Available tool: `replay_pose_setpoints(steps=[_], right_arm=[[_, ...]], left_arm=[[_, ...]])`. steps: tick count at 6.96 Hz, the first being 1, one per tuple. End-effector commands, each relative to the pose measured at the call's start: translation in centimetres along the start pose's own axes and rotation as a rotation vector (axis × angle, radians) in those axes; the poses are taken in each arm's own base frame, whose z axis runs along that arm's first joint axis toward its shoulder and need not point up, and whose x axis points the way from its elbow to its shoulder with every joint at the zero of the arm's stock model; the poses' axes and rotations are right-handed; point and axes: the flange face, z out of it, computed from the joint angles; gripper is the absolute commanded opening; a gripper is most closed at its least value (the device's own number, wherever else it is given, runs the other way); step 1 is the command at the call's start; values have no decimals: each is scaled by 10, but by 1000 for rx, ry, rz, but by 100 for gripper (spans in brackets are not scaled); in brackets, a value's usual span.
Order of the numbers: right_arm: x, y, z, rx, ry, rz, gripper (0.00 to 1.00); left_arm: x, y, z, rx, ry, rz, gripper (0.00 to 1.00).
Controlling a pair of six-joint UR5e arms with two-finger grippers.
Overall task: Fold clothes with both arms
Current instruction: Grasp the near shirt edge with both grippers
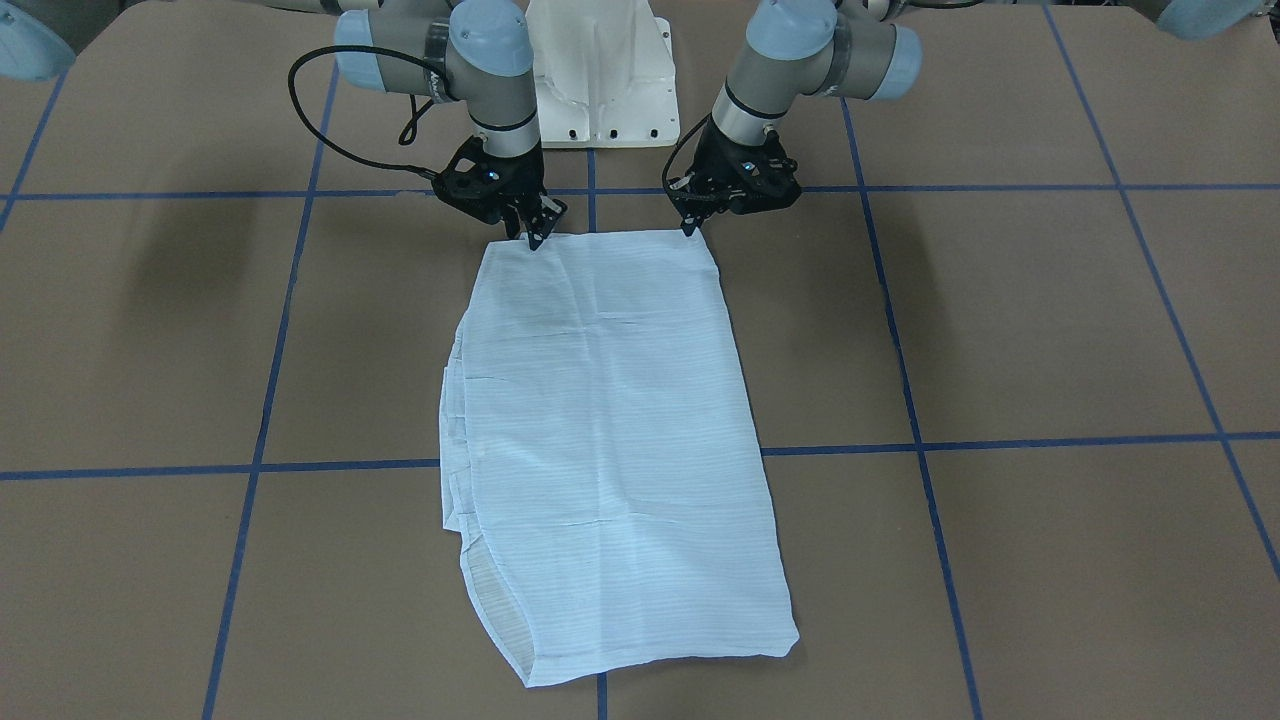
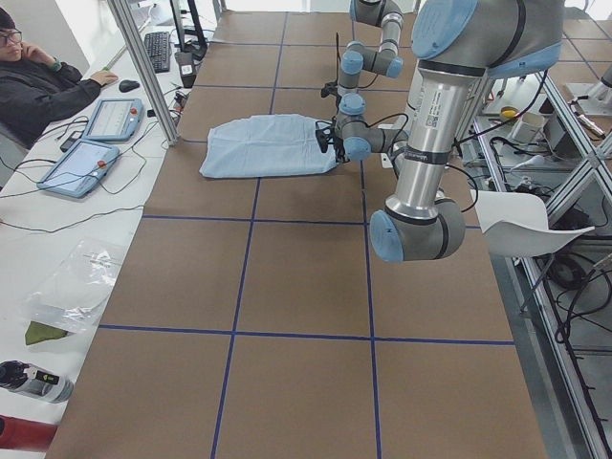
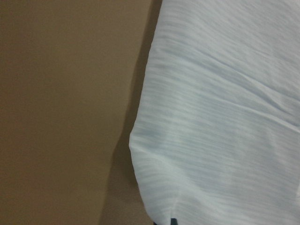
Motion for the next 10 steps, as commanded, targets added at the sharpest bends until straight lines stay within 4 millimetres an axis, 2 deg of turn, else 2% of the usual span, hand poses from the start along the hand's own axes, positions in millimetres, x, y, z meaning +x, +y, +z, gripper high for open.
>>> replay_pose_setpoints(steps=[1,2,6,7,8,9,10], right_arm=[[0,0,1,1,3,-1,53],[0,0,1,0,3,-1,56],[0,1,1,-4,3,-1,54],[0,1,1,-4,3,-1,42],[0,0,1,-3,4,-1,21],[0,1,0,-5,4,-1,8],[-1,1,-2,-7,0,-2,1]], left_arm=[[0,0,0,1,0,0,0],[0,0,0,1,0,0,0],[0,1,0,0,0,1,0],[0,0,0,1,0,0,0],[0,0,0,1,0,0,0],[0,0,0,1,0,0,0],[0,0,0,1,0,0,0]])
